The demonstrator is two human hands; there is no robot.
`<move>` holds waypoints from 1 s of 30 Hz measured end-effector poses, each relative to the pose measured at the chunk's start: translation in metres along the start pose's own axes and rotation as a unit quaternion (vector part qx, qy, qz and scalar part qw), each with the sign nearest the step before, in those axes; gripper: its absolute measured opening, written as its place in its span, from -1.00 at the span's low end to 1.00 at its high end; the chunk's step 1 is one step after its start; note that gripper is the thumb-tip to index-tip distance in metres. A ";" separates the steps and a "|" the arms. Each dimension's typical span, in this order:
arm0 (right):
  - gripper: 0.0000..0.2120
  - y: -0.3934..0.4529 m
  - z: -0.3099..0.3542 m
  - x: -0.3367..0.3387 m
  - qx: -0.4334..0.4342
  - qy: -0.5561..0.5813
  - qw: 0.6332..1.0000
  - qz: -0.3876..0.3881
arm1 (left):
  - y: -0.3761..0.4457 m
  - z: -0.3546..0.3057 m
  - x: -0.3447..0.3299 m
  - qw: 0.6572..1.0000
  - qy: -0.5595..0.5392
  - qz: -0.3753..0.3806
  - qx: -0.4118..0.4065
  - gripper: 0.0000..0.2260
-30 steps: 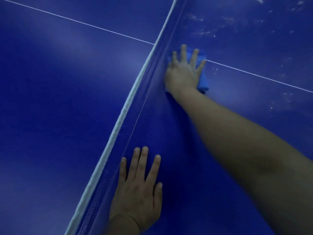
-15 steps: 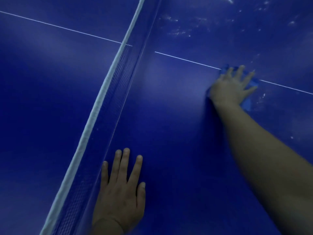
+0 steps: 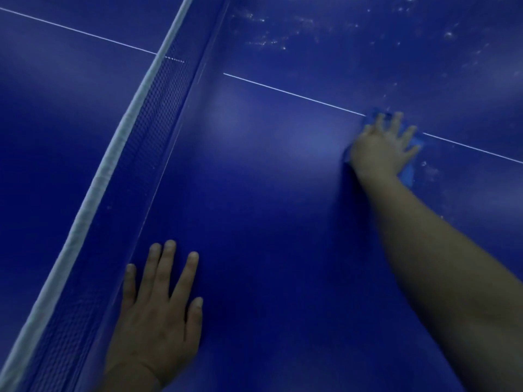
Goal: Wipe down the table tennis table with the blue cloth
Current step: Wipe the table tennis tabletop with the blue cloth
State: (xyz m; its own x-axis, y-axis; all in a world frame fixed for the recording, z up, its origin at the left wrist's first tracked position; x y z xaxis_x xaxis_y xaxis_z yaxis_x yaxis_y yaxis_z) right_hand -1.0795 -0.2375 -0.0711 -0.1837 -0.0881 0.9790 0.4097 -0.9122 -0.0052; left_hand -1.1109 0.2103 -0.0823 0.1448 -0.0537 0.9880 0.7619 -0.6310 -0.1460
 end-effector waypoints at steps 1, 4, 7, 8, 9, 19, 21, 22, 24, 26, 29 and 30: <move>-0.51 -0.016 0.026 -0.009 0.075 -0.010 0.997 0.006 | 0.000 0.000 0.000 1.000 0.002 -0.002 0.000 -0.42; -0.51 -0.072 0.087 -0.037 0.335 -0.049 0.939 0.060 | 0.000 0.000 -0.001 1.000 0.005 0.007 -0.002 -0.41; -0.52 -0.038 0.049 -0.025 0.358 -0.075 0.929 0.052 | 0.001 -0.001 0.001 1.000 0.002 0.013 0.005 -0.41; -0.51 -0.013 0.018 -0.015 0.297 -0.092 0.950 0.022 | 0.002 -0.001 0.001 1.000 0.002 0.012 0.006 -0.42; -0.51 0.012 -0.019 -0.005 0.208 -0.092 0.974 0.000 | 0.002 -0.001 0.001 1.000 0.004 0.012 0.004 -0.43; -0.51 -0.091 0.044 -0.025 0.318 -0.042 0.946 0.042 | 0.001 -0.001 -0.003 1.000 0.002 0.019 0.002 -0.43; -0.51 -0.142 0.049 -0.030 0.489 -0.050 0.867 0.086 | 0.001 0.001 -0.004 1.000 0.005 0.016 0.004 -0.42; -0.50 -0.134 0.036 -0.025 0.513 -0.051 0.852 0.089 | 0.002 0.001 -0.004 1.000 0.006 0.018 0.004 -0.41; -0.49 -0.078 -0.006 -0.010 0.425 -0.092 0.899 0.048 | 0.002 0.000 -0.005 1.000 0.002 0.020 0.004 -0.40; -0.51 -0.005 -0.068 0.011 0.207 -0.093 0.974 0.008 | 0.001 -0.001 -0.005 1.000 -0.005 0.020 0.006 -0.40; -0.51 0.034 -0.118 0.032 -0.064 -0.025 0.998 0.012 | 0.001 -0.002 -0.004 1.000 -0.013 0.020 0.009 -0.41; -0.50 0.030 -0.113 0.031 -0.091 -0.013 0.996 0.013 | 0.001 -0.002 -0.004 1.000 -0.016 0.019 0.009 -0.41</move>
State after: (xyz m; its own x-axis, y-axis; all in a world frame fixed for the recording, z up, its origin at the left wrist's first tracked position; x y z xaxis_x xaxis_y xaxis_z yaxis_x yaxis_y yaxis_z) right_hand -1.1743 -0.3127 -0.0643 -0.1508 -0.1038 0.9831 0.2452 -0.9673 -0.0646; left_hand -1.1121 0.2084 -0.0857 0.1929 -0.0526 0.9798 0.7669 -0.6148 -0.1841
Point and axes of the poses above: each hand's wrist, its own y-axis towards the middle knuckle, its own x-axis out of the back of the hand, z = x × y, the point moved 4 cm from there along y, towards the middle knuckle, and after that the axes turned 5 degrees about y, right-handed, at the moved point
